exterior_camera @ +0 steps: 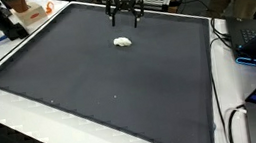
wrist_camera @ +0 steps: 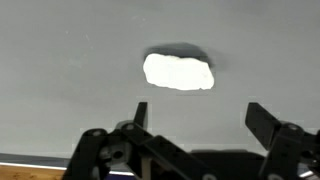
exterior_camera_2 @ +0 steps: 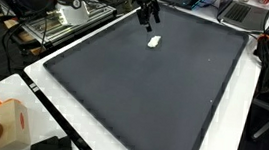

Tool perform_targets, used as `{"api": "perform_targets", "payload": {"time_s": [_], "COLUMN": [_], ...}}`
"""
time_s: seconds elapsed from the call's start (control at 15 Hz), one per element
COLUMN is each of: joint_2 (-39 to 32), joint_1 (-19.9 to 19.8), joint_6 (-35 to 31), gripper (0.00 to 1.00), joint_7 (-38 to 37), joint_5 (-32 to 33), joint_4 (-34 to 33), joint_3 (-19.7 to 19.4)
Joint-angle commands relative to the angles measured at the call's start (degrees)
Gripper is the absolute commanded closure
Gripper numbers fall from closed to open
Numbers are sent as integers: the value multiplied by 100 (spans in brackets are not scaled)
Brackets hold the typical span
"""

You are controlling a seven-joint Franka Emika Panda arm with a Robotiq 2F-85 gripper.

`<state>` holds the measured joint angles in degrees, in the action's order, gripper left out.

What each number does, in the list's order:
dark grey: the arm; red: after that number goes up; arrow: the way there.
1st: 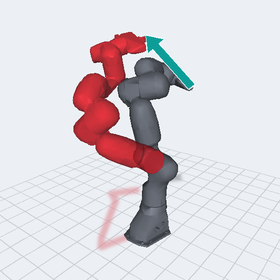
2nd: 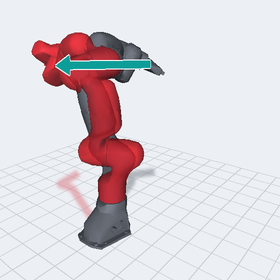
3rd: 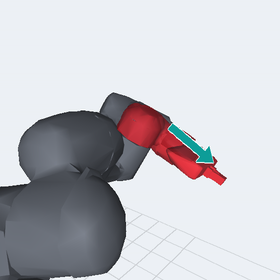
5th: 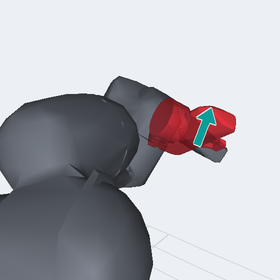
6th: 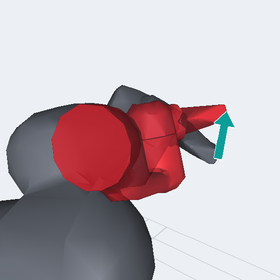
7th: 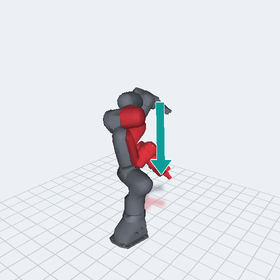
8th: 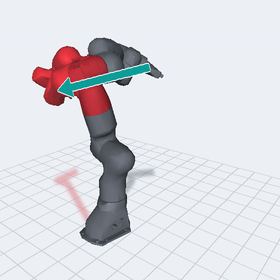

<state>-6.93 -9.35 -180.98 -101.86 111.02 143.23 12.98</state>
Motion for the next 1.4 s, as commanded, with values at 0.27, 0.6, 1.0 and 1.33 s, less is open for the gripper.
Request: {"api": "perform_targets", "payload": {"time_s": [0.27,0.6,1.0,1.33], "joint_2": [-49,-124,13,213], "joint_1": [61,90,11,680], "joint_6": [37,178,476,575], "gripper": [0,0,0,0], "joint_7": [284,1053,2450,4111], "joint_5": [-812,-1865,-3759,-5947], "joint_4": [80,281,604,788], "joint_3": [-50,-48,188,-127]}}
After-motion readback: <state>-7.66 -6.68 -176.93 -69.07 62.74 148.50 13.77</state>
